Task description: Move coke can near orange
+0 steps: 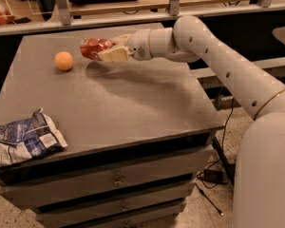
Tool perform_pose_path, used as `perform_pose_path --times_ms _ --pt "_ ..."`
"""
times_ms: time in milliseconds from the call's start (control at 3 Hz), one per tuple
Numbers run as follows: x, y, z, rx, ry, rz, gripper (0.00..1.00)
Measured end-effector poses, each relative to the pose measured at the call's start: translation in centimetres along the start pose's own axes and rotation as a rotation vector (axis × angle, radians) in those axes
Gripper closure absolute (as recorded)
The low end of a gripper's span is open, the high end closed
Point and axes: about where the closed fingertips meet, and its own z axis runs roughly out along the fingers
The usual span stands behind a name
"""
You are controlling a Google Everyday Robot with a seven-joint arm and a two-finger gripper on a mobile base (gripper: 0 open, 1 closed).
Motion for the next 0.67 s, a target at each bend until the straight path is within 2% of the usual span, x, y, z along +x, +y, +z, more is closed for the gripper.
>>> perform_pose_path --times_ms 333,667 --pt "0.91 0.85 1.34 -0.014 -0.006 0.037 0.97" --pt "1.56 1.29 1.95 -0.014 -0.010 0.067 0.75"
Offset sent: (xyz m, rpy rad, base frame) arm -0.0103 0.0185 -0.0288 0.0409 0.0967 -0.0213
